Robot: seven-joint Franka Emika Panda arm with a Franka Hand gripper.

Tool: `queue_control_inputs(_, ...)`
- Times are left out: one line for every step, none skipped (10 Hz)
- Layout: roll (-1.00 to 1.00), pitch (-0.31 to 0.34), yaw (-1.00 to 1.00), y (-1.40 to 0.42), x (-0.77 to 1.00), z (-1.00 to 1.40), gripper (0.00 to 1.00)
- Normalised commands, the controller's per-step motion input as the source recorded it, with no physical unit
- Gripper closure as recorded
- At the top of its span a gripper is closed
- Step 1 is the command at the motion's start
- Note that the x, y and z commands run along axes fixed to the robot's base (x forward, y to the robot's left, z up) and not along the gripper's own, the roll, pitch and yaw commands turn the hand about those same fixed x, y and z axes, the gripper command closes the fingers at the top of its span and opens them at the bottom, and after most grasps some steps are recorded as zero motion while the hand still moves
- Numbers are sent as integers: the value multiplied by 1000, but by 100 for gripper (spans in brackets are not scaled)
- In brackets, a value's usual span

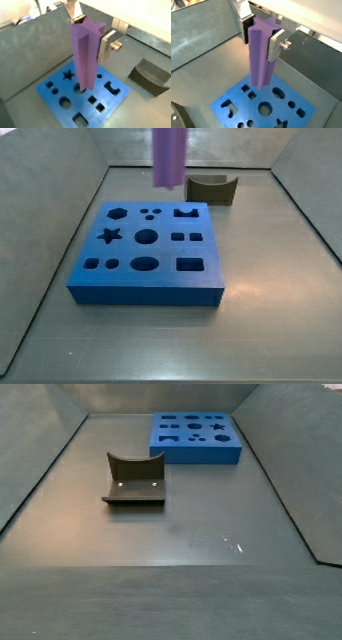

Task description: Insert the star object.

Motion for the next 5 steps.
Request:
queue_control_inputs(-24,24,-760,211,-434,-543,100)
queue_control_inputs(-4,10,-737,200,-471,-509,100)
queue_control_inputs(-53,4,-683,271,-537,-600,100)
queue_control_inputs(-157,57,-417,231,-763,-737,100)
queue_control_inputs(-100,20,-89,51,-869,-511,100)
